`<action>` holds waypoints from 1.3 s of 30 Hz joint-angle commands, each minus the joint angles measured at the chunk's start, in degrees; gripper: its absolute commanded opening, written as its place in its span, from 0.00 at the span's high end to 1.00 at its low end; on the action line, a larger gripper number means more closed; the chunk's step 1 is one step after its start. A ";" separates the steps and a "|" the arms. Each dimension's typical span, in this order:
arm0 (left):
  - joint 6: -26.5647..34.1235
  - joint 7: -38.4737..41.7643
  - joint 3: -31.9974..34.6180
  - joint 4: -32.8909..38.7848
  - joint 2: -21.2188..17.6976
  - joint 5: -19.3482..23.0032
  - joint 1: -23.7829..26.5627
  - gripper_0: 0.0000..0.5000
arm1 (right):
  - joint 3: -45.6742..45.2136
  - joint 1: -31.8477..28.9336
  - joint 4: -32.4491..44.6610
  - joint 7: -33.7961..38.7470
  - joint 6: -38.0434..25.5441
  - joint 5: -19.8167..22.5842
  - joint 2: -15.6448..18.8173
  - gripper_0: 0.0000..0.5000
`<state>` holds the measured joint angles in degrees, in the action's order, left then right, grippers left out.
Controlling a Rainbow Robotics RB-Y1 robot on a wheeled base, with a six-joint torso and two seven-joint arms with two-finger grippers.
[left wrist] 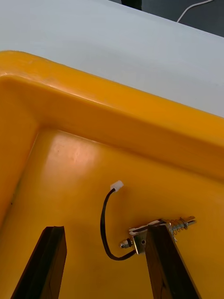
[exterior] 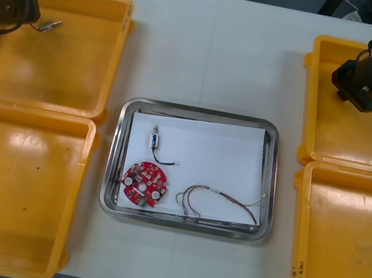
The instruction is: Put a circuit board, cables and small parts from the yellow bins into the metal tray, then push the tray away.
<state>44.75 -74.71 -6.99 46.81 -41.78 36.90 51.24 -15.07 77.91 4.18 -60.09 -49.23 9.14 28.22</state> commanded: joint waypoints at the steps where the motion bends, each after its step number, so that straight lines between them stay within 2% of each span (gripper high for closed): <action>1: -1.69 -5.80 0.05 -0.32 0.65 0.28 2.55 0.00 | -0.66 -0.48 0.75 2.52 0.36 -0.53 0.17 1.00; 8: -5.73 -5.71 -2.85 -3.22 0.56 0.80 2.63 0.00 | -0.48 -0.31 1.36 2.17 -0.61 -0.44 0.17 1.00; 17: -6.08 -5.45 -2.94 -4.10 0.91 1.07 2.55 0.00 | 0.57 -0.39 10.77 2.08 -14.23 -0.79 0.79 1.00; 22: -6.17 -5.45 -3.03 -4.36 0.91 1.33 2.55 0.01 | 0.92 -0.39 11.91 1.29 -16.95 0.00 2.19 1.00; 23: -6.17 -5.45 -3.03 -4.45 0.91 1.33 2.55 0.16 | 1.01 -0.39 12.17 1.11 -17.39 0.09 2.28 1.00; 24: -6.17 -5.45 -3.03 -4.45 0.91 1.42 2.55 0.39 | 1.10 -0.39 12.61 0.76 -17.83 0.18 2.55 1.00; 25: -6.08 -5.45 -3.03 -4.36 1.08 1.51 2.55 0.81 | 1.28 -0.48 13.49 0.50 -18.71 0.18 2.72 1.00; 26: -6.08 -5.45 -3.03 -4.45 1.17 1.59 2.55 1.00 | 1.36 -0.48 14.19 0.32 -19.68 0.09 2.81 1.00; 35: -5.99 -5.10 -3.03 -4.36 1.26 1.86 2.55 1.00 | 1.98 -1.71 25.00 -1.79 -32.95 0.00 4.48 1.00; 39: -5.82 -5.10 -3.03 -4.36 1.26 1.95 2.55 1.00 | 2.07 -6.37 35.37 -2.40 -39.02 0.71 4.48 1.00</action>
<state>39.40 -74.71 -9.41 42.25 -40.92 38.30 51.25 -14.25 75.18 31.24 -60.53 -85.05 9.04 30.21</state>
